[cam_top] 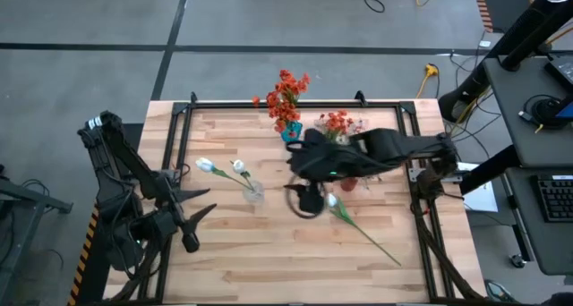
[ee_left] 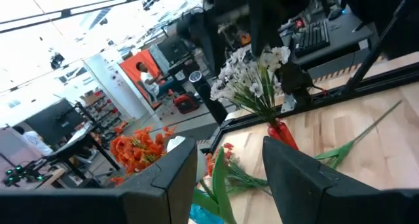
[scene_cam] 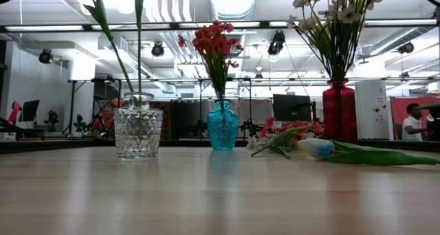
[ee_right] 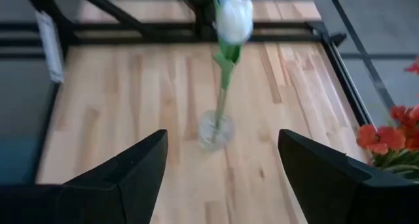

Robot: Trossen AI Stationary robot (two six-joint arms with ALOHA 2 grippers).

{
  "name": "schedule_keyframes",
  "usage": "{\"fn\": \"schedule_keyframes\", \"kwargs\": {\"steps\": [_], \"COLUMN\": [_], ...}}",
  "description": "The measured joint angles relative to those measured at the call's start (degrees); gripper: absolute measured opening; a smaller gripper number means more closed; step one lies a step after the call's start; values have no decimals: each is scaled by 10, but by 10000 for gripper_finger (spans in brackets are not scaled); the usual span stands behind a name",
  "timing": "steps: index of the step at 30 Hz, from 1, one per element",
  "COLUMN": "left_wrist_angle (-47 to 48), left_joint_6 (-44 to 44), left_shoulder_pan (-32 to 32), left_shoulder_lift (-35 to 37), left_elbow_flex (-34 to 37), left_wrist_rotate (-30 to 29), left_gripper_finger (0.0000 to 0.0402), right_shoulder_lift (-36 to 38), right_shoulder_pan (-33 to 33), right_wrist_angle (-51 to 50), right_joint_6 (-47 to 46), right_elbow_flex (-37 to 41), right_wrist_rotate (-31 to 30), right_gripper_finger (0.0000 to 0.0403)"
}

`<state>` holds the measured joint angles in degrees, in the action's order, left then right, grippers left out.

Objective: Sort flowers into vase by color
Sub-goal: Put the orange flowers into the blue vase

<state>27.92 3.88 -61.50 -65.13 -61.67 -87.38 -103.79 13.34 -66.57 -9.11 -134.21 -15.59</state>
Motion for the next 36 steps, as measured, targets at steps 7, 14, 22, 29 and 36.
{"fn": "schedule_keyframes", "kwargs": {"steps": [7,14,22,29,36], "left_wrist_angle": [-157,-219,-216,-203,-200], "left_joint_6": [-145,-213,-229,-229,-203], "left_shoulder_pan": [76,151,185,212,215], "left_shoulder_lift": [-54,-89,-131,-182,-223], "left_elbow_flex": [-12,-62,-140,-186,-208], "left_wrist_rotate": [154,254,306,314,334], "left_gripper_finger": [157,157,157,157,157], "right_shoulder_lift": [53,94,126,154,198], "right_shoulder_pan": [50,102,206,266,320], "right_wrist_angle": [-21,-79,-95,-96,-91], "right_joint_6": [-15,-31,-32,-71,-132], "right_elbow_flex": [-1,0,33,96,177], "right_wrist_rotate": [-56,-106,-228,-297,-349], "right_gripper_finger": [283,283,283,283,283]}}
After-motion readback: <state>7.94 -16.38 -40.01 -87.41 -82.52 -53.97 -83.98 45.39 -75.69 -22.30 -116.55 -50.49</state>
